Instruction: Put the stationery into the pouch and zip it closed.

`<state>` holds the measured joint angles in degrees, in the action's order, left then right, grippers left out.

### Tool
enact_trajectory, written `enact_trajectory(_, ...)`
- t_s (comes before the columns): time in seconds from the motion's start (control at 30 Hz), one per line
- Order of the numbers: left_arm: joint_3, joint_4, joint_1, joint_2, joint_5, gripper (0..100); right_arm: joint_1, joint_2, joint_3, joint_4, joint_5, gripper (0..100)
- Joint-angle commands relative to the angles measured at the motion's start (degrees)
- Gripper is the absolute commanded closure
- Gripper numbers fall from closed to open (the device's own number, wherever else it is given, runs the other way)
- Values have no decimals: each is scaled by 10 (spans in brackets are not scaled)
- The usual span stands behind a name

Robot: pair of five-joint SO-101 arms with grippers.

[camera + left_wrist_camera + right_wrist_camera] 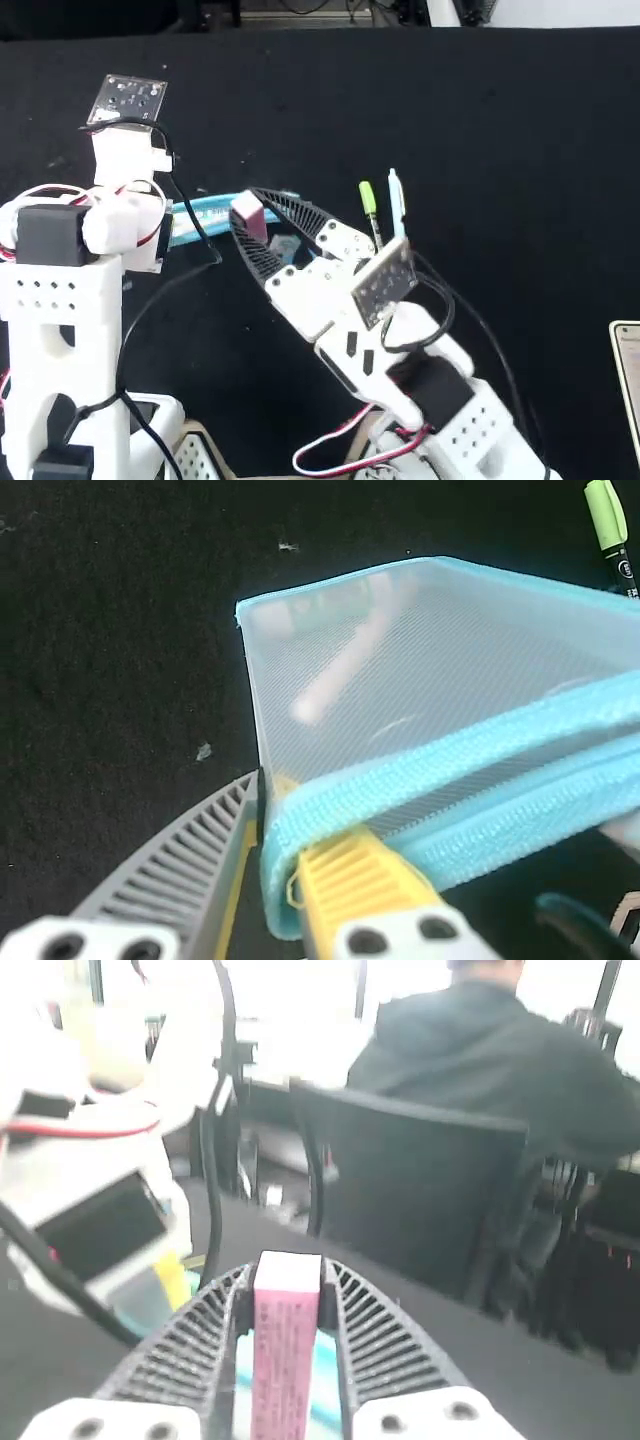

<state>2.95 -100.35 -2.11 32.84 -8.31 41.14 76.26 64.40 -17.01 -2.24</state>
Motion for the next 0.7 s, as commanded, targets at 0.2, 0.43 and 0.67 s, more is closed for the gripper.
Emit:
enact_trajectory(0.2, 5, -4, 2, -5, -3, 970, 12, 7, -41, 56, 9, 987)
enact_trajectory(0.43, 5, -4, 2, -5, -3, 970, 40, 7, 34, 63, 4, 987)
enact_trajectory(0.67, 5, -4, 3, -5, -3, 970, 33, 7, 125, 207, 4, 987)
